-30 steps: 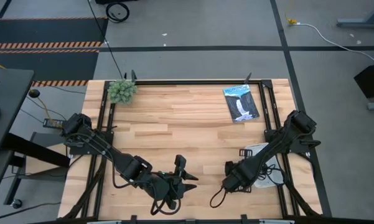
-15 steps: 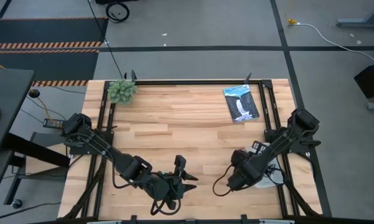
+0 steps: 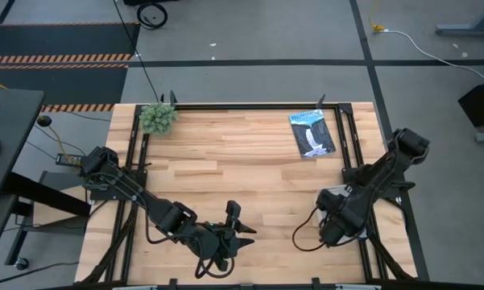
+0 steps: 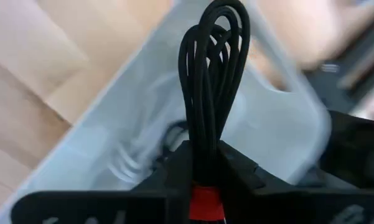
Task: Pick and place USB-C Cables
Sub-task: Put the black charger cable into the white container, then put the gray charger cable into the white container
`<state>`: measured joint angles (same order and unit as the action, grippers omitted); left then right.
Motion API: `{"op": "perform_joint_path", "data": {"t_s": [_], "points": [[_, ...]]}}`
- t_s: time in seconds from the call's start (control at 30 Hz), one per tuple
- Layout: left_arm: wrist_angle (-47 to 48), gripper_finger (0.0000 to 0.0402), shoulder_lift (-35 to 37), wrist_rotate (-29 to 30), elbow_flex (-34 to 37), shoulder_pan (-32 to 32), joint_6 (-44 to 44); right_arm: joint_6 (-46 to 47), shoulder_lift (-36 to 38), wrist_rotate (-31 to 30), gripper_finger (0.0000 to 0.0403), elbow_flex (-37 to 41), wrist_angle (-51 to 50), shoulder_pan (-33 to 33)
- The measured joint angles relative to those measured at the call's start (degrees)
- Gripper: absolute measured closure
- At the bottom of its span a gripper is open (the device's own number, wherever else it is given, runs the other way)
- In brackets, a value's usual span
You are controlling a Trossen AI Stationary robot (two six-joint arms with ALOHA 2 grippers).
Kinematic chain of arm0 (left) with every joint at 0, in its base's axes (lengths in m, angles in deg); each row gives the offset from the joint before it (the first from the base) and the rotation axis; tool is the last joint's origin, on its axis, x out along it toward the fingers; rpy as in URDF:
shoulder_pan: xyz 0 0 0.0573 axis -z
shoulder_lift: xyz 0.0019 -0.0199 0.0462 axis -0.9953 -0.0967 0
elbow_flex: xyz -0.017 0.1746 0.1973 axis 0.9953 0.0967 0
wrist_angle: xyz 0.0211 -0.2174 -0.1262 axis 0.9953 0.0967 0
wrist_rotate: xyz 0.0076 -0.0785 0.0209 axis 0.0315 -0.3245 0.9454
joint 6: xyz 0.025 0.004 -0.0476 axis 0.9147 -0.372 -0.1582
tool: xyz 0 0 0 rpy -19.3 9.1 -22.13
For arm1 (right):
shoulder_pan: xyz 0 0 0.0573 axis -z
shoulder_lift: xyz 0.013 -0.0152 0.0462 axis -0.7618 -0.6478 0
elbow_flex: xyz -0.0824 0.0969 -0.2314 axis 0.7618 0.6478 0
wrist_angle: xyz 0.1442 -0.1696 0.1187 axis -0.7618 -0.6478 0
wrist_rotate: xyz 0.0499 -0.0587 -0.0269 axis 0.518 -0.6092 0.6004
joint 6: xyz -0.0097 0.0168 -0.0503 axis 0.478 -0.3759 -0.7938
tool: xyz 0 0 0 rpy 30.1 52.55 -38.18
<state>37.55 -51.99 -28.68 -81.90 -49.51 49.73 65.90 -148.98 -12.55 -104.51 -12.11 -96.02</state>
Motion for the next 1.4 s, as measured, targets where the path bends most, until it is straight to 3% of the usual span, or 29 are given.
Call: {"op": "perform_joint_path", "data": {"t_s": [0.17, 0.27, 0.57, 0.67, 0.83, 0.93, 1.03, 1.27, 1.4], "points": [[0.0, 0.0271, 0.0, 0.0, 0.0, 0.0, 0.0, 0.1, 1.3, 1.2, 0.0301, 6.5, 9.1, 0.1], [0.0, 0.0271, 0.0, 0.0, 0.0, 0.0, 0.0, -0.7, 1.8, 4.1, 0.0274, 7.2, 8.9, 0.4], [0.0, 0.0271, 0.0, 0.0, 0.0, -0.1, 0.4, 0.7, 6.9, -1.0, 0.0225, -1.6, -0.5, 0.2], [0.0, 0.0271, 0.0, 0.0, 0.0, -0.1, 0.2, 0.2, 8.5, -6.8, 0.0221, -3.2, -0.5, -0.7], [1.1, 0.0271, 0.0, 0.0, 0.0, -0.1, -3.6, -7.2, 9.7, -27.9, 0.0222, -1.8, 9.6, -4.0], [4.4, 0.0271, 0.0, 0.0, 0.0, -0.1, -9.2, -14.6, 9.1, -37.0, 0.0222, -0.1, 15.3, -5.1], [11.5, 0.0271, 0.0, -0.1, 0.0, -0.1, -17.9, -21.5, 8.8, -40.8, 0.0222, 1.9, 18.4, -4.6], [41.2, 0.0271, 0.0, -2.7, 0.0, 0.7, -52.0, -36.5, 8.8, -46.8, 0.0222, 3.5, 22.4, -2.8], [53.9, 0.0271, 0.0, -7.8, 0.0, 1.0, -63.1, -42.3, 8.8, -52.0, 0.0222, 3.5, 23.8, -2.2]]}}
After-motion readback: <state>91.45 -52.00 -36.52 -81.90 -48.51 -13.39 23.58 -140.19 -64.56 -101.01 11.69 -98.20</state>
